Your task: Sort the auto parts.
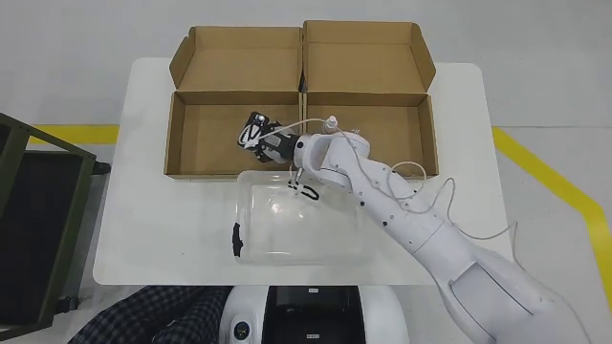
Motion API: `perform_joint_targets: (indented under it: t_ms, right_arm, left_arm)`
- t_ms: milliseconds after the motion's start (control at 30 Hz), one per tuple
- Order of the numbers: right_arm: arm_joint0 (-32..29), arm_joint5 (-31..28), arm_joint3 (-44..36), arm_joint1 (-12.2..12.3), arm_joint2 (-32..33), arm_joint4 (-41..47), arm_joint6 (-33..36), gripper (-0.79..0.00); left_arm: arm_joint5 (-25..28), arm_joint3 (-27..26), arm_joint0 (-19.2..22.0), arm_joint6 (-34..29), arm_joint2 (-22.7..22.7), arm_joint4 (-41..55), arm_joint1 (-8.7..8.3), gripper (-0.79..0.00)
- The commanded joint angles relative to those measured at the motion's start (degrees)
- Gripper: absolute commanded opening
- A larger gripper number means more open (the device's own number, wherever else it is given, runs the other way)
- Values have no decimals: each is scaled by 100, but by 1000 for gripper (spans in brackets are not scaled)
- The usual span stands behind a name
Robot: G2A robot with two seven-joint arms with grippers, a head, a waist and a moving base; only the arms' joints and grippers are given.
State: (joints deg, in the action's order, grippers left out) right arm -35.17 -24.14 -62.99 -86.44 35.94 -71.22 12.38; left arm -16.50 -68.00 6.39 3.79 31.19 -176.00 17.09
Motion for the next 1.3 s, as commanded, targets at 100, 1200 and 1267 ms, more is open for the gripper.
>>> perform_joint_targets:
  t_ms: [100,1200,1267]
  right_arm:
    - [68,-66,106,-64,-39,-77,111,-785]
    - [61,-279,144,-270,50,-536,598,-523]
    - [42,-289,42,-259,97,-585,595,-520]
  left_arm:
    - [0,0,0,0,0,0,0,0]
    - [0,0,0,0,0,0,0,0]
    - [0,0,0,0,0,0,0,0]
